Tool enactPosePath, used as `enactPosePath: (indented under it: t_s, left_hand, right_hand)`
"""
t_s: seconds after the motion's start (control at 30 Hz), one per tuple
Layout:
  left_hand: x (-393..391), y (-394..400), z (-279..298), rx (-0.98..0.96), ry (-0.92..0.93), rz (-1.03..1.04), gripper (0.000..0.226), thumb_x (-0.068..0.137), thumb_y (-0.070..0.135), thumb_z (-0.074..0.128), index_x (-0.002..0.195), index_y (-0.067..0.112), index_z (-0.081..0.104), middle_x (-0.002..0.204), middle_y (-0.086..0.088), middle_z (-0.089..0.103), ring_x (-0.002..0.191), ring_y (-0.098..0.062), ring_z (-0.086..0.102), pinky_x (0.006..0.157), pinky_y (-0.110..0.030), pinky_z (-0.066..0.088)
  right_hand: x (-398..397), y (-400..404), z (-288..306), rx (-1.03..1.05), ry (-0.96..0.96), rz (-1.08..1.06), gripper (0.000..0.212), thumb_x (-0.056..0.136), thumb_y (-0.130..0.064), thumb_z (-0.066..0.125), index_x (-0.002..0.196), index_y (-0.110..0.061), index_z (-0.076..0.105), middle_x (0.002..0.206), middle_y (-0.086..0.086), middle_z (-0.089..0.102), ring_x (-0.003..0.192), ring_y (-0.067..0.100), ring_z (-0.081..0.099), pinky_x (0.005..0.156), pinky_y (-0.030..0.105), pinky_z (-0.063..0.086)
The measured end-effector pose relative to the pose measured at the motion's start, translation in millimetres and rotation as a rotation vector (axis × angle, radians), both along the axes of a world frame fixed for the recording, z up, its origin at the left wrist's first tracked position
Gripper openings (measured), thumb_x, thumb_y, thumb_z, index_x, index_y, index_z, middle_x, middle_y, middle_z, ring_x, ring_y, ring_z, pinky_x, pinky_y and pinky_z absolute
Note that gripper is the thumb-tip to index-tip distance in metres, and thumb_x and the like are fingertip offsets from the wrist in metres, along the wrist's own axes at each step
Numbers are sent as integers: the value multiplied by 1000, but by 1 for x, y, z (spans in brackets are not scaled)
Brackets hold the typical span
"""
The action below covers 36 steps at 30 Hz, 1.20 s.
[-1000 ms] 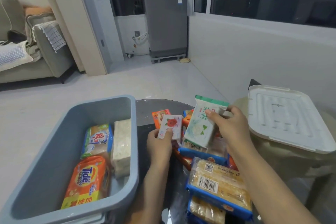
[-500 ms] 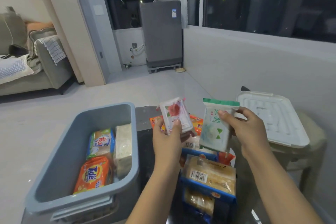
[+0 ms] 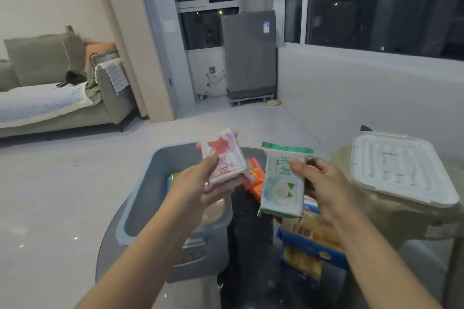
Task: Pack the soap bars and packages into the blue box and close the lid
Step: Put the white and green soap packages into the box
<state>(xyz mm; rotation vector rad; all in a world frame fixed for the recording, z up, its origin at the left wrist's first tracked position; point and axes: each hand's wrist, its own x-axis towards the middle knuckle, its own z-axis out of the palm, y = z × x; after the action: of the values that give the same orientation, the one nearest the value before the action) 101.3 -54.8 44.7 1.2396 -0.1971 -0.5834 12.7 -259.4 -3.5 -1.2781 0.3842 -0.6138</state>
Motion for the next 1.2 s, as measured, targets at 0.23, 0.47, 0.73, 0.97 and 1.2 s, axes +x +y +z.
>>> enactPosePath:
  t_s: [0.23,0.47,0.73,0.97,1.2]
  left_hand:
    - [45,52,-1,217,91,-114,36,77,19,67,107,0,60,85,-12,76,68,-22,74,52,-27,57]
    - [78,69,-21,499,153,-244,26,92,21,56,110,3,56,86,-14,74,71,-26,72,63,-32,57]
    - [95,56,-51,803,223,-386,27,90,32,57,101,7,57,74,-10,76,59,-20,72,52,-25,53]
    - [103,41,-46,1011,216,-668,26,97,31,46,97,8,58,76,-3,72,69,-14,66,73,-25,54]
    - [99,29,-47,1139,122,-689,29,94,20,53,115,0,57,124,-17,65,119,-30,59,97,-35,50]
  right_hand:
    - [31,31,-4,-2,-6,73,39,55,-34,78,85,-11,69,77,4,77,69,21,73,50,23,54]
    - [57,38,-3,79,31,125,26,54,-36,80,74,-19,76,85,9,76,76,25,74,60,34,57]
    - [69,41,-3,86,98,166,42,57,-41,79,88,-14,72,85,11,76,76,29,73,57,34,58]
    - [70,42,-4,84,107,178,36,63,-39,79,89,-14,71,83,9,76,72,27,74,51,30,56]
    - [69,42,-4,83,136,165,36,64,-39,78,88,-14,70,80,7,76,69,25,74,48,28,55]
